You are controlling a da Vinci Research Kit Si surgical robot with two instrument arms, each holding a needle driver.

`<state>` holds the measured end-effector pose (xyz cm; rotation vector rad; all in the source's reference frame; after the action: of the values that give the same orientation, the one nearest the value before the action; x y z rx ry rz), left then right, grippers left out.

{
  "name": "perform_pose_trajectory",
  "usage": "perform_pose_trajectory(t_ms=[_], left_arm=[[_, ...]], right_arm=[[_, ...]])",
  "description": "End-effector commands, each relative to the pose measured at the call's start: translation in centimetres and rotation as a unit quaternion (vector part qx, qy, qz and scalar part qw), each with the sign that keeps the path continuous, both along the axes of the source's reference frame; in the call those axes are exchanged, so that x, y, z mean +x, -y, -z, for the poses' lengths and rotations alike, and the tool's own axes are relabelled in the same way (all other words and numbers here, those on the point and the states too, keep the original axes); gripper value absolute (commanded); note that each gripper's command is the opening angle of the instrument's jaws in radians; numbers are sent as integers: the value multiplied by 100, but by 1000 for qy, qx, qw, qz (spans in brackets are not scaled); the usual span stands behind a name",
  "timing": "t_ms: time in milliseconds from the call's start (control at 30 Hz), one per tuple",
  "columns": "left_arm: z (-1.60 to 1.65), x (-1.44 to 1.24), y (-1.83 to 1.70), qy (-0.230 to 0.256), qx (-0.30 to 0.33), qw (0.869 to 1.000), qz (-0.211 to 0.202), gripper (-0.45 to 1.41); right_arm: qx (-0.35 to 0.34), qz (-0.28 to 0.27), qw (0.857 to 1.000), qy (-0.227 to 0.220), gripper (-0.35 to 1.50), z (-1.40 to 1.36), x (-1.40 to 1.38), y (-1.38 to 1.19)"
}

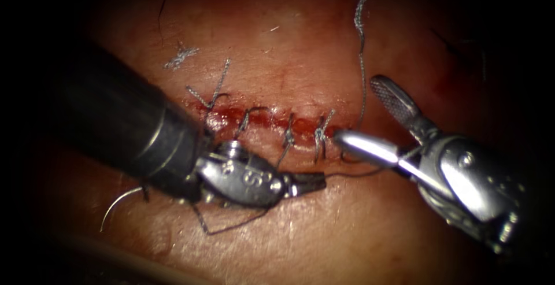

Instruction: Wound Closure

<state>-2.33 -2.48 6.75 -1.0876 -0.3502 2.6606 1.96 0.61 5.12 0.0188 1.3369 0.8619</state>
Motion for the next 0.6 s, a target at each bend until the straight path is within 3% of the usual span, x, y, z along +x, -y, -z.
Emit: perform_pose_trajectory(t_ms=[33, 233, 333, 467, 600], left_arm=[[-8, -4, 2, -3, 3, 1000, -3, -45], [-8, -7, -13, -10, 6, 1000, -13, -45], [1, 15, -20, -13, 7, 1000, -12, -45], [41, 76, -51, -24, -4, 1000, 10, -45], [63, 94, -59, -24, -1, 999, 23, -45]], right_arm=[[2, 13, 1000, -6, 114, -8, 13, 7], [3, 58, 998, -9, 109, -18, 21, 33], [4, 79, 997, 6, 118, -24, 11, 51], [9, 67, 996, 52, 121, -40, -23, 61], [22, 96, 990, 104, 129, -61, -24, 67]])
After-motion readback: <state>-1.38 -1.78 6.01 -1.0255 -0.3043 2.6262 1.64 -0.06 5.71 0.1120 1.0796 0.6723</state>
